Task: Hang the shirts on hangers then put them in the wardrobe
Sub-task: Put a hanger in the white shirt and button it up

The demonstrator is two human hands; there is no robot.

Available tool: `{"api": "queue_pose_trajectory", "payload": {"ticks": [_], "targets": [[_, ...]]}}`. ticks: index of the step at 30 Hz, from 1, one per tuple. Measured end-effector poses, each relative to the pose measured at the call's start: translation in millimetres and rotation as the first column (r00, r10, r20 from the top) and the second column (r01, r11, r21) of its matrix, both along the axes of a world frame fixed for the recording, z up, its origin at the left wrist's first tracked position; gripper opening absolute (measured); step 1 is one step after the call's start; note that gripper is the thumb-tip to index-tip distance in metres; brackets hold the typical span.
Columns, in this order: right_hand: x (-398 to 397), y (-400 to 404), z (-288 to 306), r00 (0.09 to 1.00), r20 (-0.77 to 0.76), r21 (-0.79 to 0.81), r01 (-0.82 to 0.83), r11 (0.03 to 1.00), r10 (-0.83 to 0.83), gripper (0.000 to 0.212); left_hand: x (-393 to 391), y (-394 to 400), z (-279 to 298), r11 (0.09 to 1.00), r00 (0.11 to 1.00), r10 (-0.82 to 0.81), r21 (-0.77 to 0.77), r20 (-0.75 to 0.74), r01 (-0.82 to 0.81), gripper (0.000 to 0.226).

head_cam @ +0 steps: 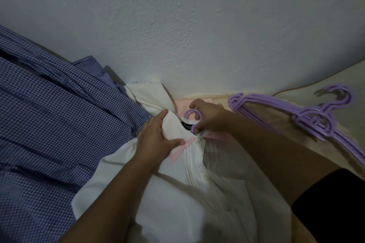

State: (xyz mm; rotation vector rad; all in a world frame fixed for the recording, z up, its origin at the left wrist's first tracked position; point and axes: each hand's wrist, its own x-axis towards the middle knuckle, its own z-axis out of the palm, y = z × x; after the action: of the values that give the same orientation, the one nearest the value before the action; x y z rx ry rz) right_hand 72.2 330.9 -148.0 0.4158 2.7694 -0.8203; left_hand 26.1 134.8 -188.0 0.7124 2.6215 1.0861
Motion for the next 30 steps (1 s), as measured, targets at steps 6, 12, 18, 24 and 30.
{"api": "queue_pose_trajectory", "payload": {"ticks": [6,12,18,24,30], "targets": [[26,-7,59,0.967,-0.255,0.172,0.023,0.985,0.022,0.063,16,-13,50,0.951,0.981,-0.068,0.308,0.181,0.009,0.082],[78,-20,149,0.83,-0.557,0.07,0.074,0.995,-0.023,0.055,38,-27,140,0.909,0.992,-0.033,0.416,0.122,-0.021,0.05],[138,-55,251,0.708,-0.696,0.227,0.063,0.972,0.117,0.06,71,-52,240,0.743,0.954,-0.176,0.669,0.242,-0.033,0.04],[202,-89,344,0.642,-0.741,0.318,0.076,0.945,0.198,0.059,112,-89,330,0.676,0.946,-0.275,0.734,0.169,0.065,0.038],[248,-113,404,0.581,-0.771,0.403,0.13,0.906,0.26,0.064,150,-109,390,0.907,0.963,-0.26,0.324,-0.076,0.27,0.032]]}}
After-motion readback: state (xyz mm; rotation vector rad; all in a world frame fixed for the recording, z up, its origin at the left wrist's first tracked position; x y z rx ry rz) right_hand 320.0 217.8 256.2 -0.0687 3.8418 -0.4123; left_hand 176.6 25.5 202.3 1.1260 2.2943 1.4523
